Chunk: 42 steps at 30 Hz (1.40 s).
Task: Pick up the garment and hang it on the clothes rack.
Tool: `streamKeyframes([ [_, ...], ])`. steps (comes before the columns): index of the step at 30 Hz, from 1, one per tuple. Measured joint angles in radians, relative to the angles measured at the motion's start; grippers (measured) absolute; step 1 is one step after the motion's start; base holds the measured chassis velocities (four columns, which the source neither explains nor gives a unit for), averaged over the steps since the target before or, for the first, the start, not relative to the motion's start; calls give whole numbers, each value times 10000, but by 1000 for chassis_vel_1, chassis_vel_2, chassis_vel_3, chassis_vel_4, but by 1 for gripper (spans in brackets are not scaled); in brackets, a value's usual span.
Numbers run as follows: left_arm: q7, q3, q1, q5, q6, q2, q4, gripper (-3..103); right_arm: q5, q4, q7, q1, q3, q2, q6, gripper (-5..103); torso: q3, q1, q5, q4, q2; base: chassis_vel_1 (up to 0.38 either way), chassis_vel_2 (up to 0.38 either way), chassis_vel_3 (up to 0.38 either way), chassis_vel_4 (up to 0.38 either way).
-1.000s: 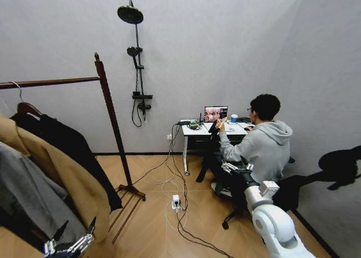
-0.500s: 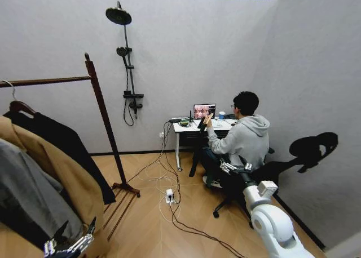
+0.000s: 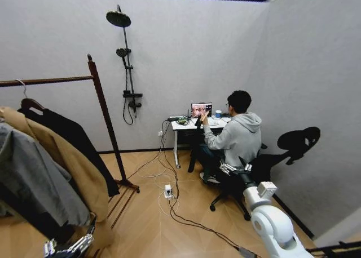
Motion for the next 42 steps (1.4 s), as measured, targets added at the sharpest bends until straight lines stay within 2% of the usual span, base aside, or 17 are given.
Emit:
streamKeyframes([
  [32,0,0,0,0,0,0,-1,100,-318,-66,-133,-117,-232,338,109,100,0,0,5,-4,-1,137,-147,-145,137],
  [34,0,0,0,0,0,0,0,100,-347,-64,-135,-115,-255,366,109,100,-2,-2,-5,-2,1,170,-173,-174,186],
  [42,0,0,0,0,0,0,0,100,-408,-59,-139,-78,-305,415,94,100,1,2,4,-2,-2,191,-175,-183,184],
])
